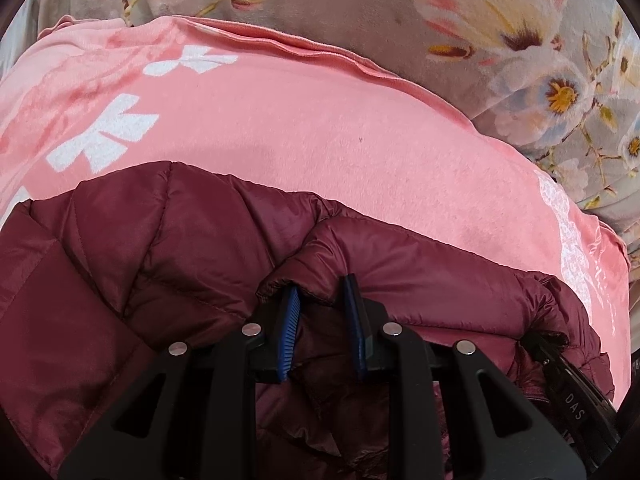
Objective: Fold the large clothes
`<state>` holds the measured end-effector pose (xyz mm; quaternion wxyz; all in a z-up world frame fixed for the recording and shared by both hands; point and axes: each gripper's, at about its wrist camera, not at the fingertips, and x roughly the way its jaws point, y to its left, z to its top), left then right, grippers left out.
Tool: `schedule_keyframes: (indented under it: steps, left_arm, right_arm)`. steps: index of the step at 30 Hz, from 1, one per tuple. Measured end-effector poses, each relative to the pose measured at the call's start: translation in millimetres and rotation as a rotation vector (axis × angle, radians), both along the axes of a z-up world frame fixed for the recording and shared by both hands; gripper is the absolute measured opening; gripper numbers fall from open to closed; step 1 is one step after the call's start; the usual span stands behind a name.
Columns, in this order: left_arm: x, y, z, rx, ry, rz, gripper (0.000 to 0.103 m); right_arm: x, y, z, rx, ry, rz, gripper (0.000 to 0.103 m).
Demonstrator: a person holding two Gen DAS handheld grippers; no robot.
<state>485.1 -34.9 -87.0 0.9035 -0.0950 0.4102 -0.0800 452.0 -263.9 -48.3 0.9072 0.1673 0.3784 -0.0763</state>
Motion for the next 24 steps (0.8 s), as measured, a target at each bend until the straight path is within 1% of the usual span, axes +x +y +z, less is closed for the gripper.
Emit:
schedule_keyframes:
  steps: [1,4,5,6,7,8,9,10,11,12,13,14,15,16,18,20,22,24]
  left_arm:
    - [0,0,0,-0.001,-0.001,-0.001,0.023]
    - [-2,3,2,-0.016,0.000,-0.002,0.024]
    - [-8,7,7,-0.017,0.003,0.003,0.025]
    - [-18,11,13,-0.027,0.001,0.004,0.029]
    - [-29,14,17,-0.046,0.000,0.000,0.034]
    - [-43,21,23,-0.059,0.007,-0.005,0.054]
    - [-60,30,28,-0.073,0.010,-0.010,0.066]
    - [-75,38,33,-0.093,-0.001,-0.020,0.066]
    - [-91,46,38,-0.104,-0.009,-0.033,0.067]
    - [-113,60,44,-0.104,-0.011,-0.040,0.068]
    - [-127,70,47,-0.107,-0.007,-0.038,0.069]
    - [-147,85,49,-0.131,0.004,-0.032,0.075]
    - [-166,103,50,-0.165,0.024,-0.029,0.080]
    - [-179,116,51,-0.188,0.037,-0.021,0.080]
    - [-217,154,52,-0.222,0.067,0.017,0.082]
    - [-254,183,46,-0.227,0.067,0.062,0.083]
    - [-294,213,40,-0.228,0.069,0.115,0.083]
    - [-324,229,34,-0.222,0.071,0.146,0.083]
  right_arm:
    - [-1,-2,0,0.012,-0.004,0.003,0.000]
    - [-18,-15,5,0.108,-0.025,0.023,0.004]
    - [-38,-23,11,0.155,-0.053,0.022,0.012]
    - [-62,-32,17,0.196,-0.091,0.034,0.017]
    - [-87,-41,22,0.218,-0.123,0.053,0.030]
    - [-109,-51,25,0.217,-0.145,0.065,0.035]
    - [-134,-51,30,0.202,-0.170,0.075,0.036]
    - [-169,-51,37,0.166,-0.197,0.084,0.040]
    - [-188,-51,39,0.146,-0.207,0.083,0.045]
    - [-226,-53,42,0.123,-0.224,0.080,0.048]
    - [-254,-55,43,0.117,-0.235,0.078,0.053]
    - [-276,-56,42,0.115,-0.242,0.076,0.058]
    - [-307,-58,40,0.109,-0.245,0.065,0.060]
    - [-328,-58,38,0.100,-0.245,0.056,0.063]
    - [-388,-59,29,0.065,-0.230,0.024,0.066]
    - [-424,-62,16,0.062,-0.212,-0.010,0.070]
    - [-460,-64,-1,0.091,-0.184,-0.051,0.070]
    - [-483,-65,-14,0.110,-0.181,-0.068,0.071]
